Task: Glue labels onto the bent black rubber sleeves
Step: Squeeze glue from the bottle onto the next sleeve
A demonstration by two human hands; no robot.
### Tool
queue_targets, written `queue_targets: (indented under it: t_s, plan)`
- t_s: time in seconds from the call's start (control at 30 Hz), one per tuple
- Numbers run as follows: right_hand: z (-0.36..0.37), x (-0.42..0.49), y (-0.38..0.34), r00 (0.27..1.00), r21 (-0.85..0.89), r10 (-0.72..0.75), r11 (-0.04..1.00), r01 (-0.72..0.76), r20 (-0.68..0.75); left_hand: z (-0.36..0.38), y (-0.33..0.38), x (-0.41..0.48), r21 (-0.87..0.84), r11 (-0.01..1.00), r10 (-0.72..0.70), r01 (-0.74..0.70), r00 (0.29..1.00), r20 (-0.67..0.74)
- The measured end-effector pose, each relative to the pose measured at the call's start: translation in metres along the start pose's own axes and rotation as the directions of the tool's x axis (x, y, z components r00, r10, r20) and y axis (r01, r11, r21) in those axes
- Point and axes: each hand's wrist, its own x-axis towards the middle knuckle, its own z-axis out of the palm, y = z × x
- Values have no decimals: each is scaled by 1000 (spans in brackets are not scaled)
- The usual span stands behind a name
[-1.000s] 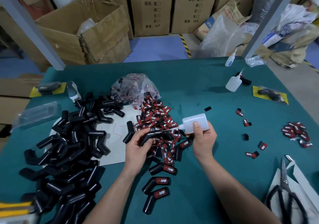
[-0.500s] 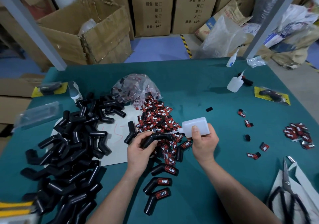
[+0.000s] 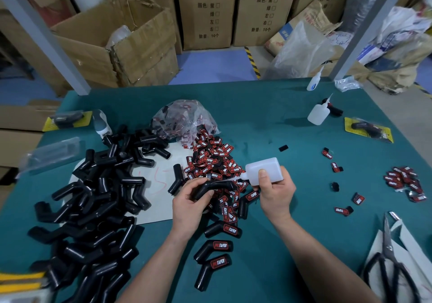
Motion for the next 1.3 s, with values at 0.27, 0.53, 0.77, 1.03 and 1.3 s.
queue_targets:
  t_s: [0.27, 0.53, 0.77, 1.03, 1.3]
  plan:
    - [1, 0, 1, 1000, 6, 22, 1000, -22, -6, 0, -3, 0, -2, 1000, 24, -24, 1000, 5]
    - [1, 0, -1, 1000, 16, -10, 1000, 9, 12, 0, -3, 1, 9, 999, 32, -32, 999, 12]
    - [0, 0, -2, 1000, 6, -23, 1000, 22, 14, 0, 2, -1, 0, 1000, 27, -27, 1000, 15]
    - [0, -1, -2, 999, -8, -29, 1000, 29, 19, 0, 3, -1, -20, 999, 36, -36, 999, 14]
    - [0, -1, -2, 1000, -16, -27, 1000, 27, 14, -1, 3, -1, -15, 999, 31, -31, 999, 15]
